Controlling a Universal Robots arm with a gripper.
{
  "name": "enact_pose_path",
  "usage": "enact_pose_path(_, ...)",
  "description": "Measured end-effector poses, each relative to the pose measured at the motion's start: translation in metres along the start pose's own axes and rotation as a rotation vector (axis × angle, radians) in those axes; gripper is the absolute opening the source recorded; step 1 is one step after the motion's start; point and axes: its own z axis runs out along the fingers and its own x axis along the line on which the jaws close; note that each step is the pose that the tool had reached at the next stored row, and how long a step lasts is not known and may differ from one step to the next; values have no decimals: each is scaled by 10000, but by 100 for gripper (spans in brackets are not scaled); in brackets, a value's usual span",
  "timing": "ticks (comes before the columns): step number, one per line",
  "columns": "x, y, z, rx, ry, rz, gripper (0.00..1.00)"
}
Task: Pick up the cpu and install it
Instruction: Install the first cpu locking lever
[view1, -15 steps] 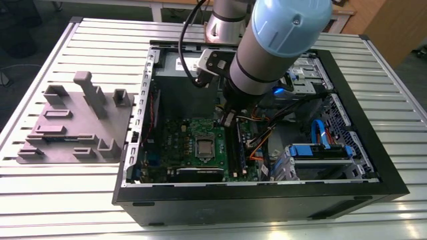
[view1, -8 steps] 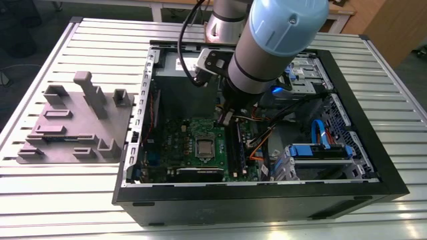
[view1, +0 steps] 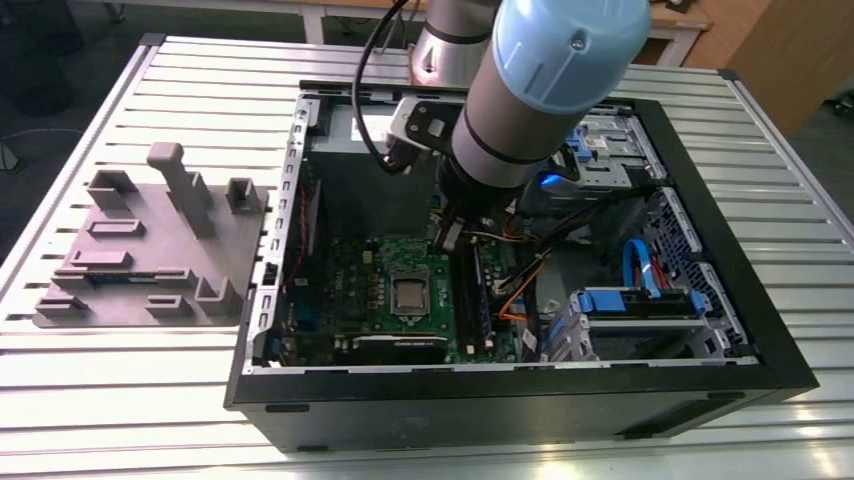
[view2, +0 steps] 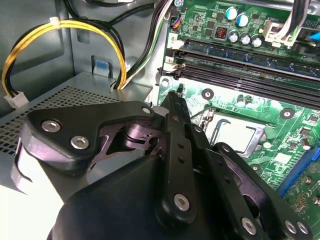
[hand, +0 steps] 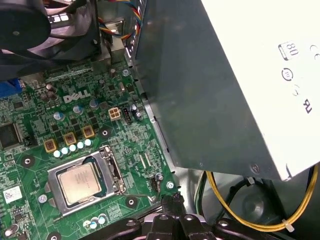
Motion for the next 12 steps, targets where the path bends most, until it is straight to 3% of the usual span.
enact_pose_path(2,5,3,0,10,75,-64,10)
enact_pose_path(6,11,9,-1,143,431,-87,10)
enact_pose_path(7,12,11,-1,162,484,-88,10)
enact_pose_path(12,14,22,-9,170,514,-103,10)
